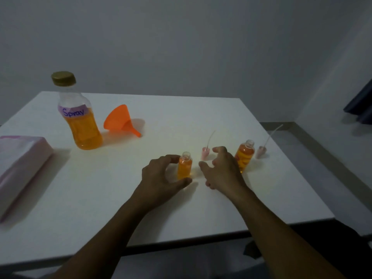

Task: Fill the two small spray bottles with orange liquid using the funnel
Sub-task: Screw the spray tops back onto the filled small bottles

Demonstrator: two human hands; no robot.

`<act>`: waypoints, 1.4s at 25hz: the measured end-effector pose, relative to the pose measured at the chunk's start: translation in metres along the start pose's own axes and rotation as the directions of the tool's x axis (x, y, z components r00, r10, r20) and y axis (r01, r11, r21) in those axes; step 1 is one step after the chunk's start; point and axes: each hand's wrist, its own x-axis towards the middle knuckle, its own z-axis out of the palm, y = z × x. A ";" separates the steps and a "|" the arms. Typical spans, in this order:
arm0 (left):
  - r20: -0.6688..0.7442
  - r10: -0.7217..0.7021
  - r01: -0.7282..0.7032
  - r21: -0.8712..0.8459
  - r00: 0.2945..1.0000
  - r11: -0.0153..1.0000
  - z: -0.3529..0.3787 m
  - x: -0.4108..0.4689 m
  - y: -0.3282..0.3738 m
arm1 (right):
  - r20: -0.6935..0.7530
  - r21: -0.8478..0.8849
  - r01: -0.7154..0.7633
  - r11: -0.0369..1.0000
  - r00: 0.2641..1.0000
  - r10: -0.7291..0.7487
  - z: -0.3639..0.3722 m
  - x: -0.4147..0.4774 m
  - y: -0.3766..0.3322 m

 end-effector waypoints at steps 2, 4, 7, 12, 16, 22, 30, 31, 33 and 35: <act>-0.022 0.034 -0.034 0.000 0.999 0.999 0.001 0.006 0.002 | -0.076 -0.022 0.033 0.999 0.996 -0.034 0.008 0.014 0.001; -0.011 0.066 -0.067 -0.059 0.998 0.996 0.001 0.010 0.002 | -0.109 -0.045 0.069 0.997 0.991 -0.073 0.009 0.018 -0.001; -0.003 0.056 -0.056 -0.133 0.998 0.989 -0.004 0.016 -0.003 | -0.059 0.080 0.138 0.987 0.989 -0.133 -0.006 0.012 -0.010; -0.117 0.021 -0.044 -0.200 0.993 0.979 -0.013 0.026 -0.006 | -0.043 0.207 0.315 0.926 0.949 -0.313 -0.040 -0.008 -0.020; -0.196 0.005 -0.046 -0.206 0.981 0.977 -0.014 0.027 -0.008 | -0.033 0.082 0.432 0.898 0.902 -0.431 -0.045 -0.007 -0.008; -0.285 -0.018 -0.036 -0.185 0.958 0.982 -0.017 0.030 -0.014 | -0.074 -0.089 0.595 0.799 0.796 -0.601 -0.051 -0.005 -0.007; -0.306 0.023 -0.073 -0.152 0.952 0.986 -0.016 0.031 -0.020 | -0.092 -0.243 0.656 0.714 0.717 -0.691 -0.052 -0.004 -0.010; -0.299 0.032 -0.078 -0.142 0.954 0.987 -0.015 0.031 -0.020 | -0.097 -0.269 0.665 0.697 0.701 -0.707 -0.053 -0.002 -0.011; -0.274 0.040 -0.074 -0.115 0.961 0.991 -0.013 0.030 -0.020 | -0.095 -0.314 0.697 0.645 0.653 -0.751 -0.055 0.000 -0.016; -0.254 0.061 -0.081 -0.071 0.965 0.994 -0.009 0.030 -0.019 | -0.074 -0.343 0.736 0.584 0.598 -0.798 -0.053 0.002 -0.021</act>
